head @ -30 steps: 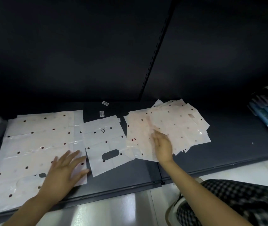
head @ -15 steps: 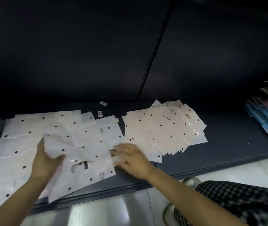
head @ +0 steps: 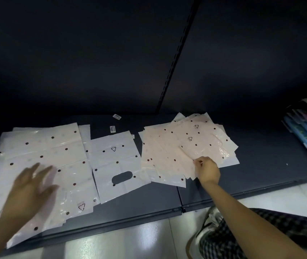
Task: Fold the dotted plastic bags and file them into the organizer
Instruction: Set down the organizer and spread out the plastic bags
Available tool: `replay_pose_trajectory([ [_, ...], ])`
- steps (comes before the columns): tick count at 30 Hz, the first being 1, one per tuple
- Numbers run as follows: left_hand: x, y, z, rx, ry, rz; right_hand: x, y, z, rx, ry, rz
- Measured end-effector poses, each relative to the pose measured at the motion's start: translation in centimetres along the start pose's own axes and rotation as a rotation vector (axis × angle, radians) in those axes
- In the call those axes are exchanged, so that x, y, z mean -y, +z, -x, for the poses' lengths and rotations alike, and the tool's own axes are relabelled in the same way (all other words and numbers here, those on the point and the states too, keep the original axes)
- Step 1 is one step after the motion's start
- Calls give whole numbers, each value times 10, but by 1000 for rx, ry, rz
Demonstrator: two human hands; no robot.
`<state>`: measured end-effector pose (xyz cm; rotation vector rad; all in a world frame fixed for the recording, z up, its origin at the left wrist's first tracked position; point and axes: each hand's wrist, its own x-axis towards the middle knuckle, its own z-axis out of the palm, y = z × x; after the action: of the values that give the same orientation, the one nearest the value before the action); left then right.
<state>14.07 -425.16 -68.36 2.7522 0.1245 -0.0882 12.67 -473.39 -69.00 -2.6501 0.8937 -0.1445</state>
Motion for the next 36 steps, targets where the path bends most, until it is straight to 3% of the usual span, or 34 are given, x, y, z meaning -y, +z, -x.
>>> replay_pose_trajectory([
  [3,-33,9,7,-6,225,122,37,-2,15,10,-45,-215],
  [5,-60,12,16,173,284,324,75,2,31,112,-66,-436],
  [10,-127,29,27,421,218,734,172,25,71,508,255,-1000],
  [13,-149,38,14,272,101,712,196,30,76,643,186,-1154],
  [15,-152,40,-1,142,38,678,184,27,67,554,47,-1091],
  [18,-145,39,-25,112,-55,610,126,22,30,224,-197,-508],
  [20,-136,44,-39,126,-73,515,76,21,7,199,-232,-147],
  [22,-131,48,-47,130,-79,458,37,26,-5,227,-210,28],
  [27,-131,57,-42,13,5,315,19,34,-10,55,-122,-147],
  [30,-140,55,-30,-46,209,325,43,26,-5,-8,-74,-186],
  [33,-158,48,-14,192,342,502,83,14,9,-28,-41,-302],
  [36,-180,44,1,552,244,779,127,8,31,54,45,-663],
])
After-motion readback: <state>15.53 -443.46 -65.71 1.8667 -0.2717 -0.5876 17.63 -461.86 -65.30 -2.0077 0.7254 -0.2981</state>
